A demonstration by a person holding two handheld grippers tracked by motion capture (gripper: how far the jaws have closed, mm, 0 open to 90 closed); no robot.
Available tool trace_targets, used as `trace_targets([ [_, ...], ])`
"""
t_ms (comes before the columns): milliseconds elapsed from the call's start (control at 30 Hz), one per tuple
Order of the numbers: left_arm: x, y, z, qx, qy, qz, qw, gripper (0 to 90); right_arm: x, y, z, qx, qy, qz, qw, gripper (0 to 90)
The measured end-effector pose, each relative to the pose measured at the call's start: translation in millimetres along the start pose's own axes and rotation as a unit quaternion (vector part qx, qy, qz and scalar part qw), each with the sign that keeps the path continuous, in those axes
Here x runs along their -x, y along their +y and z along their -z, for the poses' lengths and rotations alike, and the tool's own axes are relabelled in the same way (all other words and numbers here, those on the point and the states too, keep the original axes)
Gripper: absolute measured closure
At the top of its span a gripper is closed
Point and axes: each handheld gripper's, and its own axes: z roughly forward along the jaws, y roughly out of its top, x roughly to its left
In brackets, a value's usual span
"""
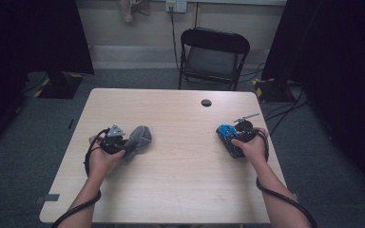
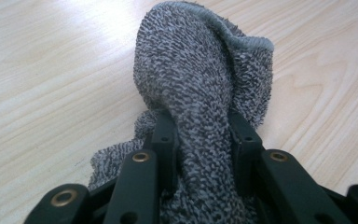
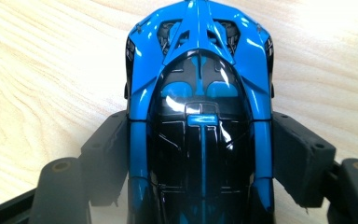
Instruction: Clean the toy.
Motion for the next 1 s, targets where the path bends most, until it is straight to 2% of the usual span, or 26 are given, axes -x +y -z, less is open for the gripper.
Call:
trace_targets([
  [500,3.1,2.5,-8.7,0.0,0.002,0.006,1.0,67.4,-1.4,-3.4,-7.3,0.003,-0.006,-0.003,1.0,27.4],
  [1000,3.8,1.4,-8.5,-0.001,0.003,0.0,1.0,67.3,-0.1,-5.9,-11.5,0.014,-0.002,-0.004,0.9999,27.1],
])
